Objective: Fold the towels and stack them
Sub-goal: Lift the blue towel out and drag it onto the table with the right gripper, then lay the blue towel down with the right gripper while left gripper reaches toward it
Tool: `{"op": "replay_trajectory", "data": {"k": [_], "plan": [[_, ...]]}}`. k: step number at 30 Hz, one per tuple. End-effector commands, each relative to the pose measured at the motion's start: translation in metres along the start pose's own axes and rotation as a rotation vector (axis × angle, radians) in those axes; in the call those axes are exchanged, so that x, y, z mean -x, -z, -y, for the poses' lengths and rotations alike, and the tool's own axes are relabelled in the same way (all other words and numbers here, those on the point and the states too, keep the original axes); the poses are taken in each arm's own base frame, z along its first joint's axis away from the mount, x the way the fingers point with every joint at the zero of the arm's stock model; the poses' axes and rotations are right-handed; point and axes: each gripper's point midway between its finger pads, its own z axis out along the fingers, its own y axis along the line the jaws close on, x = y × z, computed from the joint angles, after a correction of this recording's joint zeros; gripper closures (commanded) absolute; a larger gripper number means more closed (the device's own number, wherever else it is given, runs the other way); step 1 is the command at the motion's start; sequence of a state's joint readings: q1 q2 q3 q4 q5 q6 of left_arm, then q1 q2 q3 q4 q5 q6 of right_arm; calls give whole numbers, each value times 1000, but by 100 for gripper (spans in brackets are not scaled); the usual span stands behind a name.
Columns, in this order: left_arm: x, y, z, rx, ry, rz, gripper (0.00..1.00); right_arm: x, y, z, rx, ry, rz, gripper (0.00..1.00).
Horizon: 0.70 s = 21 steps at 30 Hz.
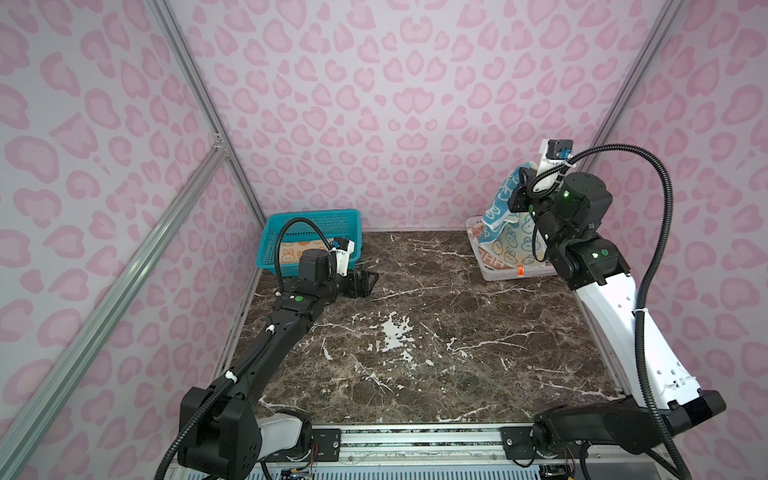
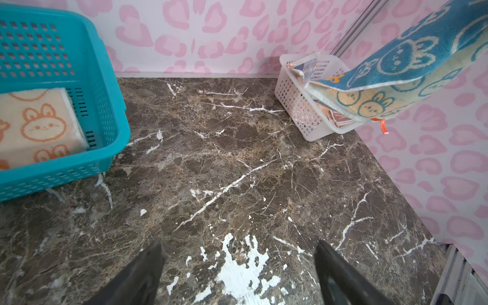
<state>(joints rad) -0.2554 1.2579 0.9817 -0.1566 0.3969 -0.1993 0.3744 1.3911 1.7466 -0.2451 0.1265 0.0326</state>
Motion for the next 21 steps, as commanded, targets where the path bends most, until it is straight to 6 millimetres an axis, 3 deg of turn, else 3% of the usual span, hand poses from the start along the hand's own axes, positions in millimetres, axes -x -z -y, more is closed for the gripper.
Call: {"op": "replay_trajectory", "data": {"k": [1,4,8,10,12,17,21], "plan": [[19,12,14,-38,-74,59,9,-7,8,-47,153,-24,-41,100],[20,22,17,-32,-113,71,9,-17,16,-79,227,-77,-71,100],[15,30,15,-6,-137,68,9,-56,19,-109,314,-265,-148,100],[12,32,15,-4,-135,69,9,-95,17,-121,331,-350,-224,100],[6,31,14,-5,-128,60,10,-149,14,-126,296,-431,-335,100],[-17,23,4,13,-123,10,11,-272,16,-124,161,-623,-577,100],[-36,16,1,21,-135,-27,12,-338,21,-124,85,-693,-722,100]]}}
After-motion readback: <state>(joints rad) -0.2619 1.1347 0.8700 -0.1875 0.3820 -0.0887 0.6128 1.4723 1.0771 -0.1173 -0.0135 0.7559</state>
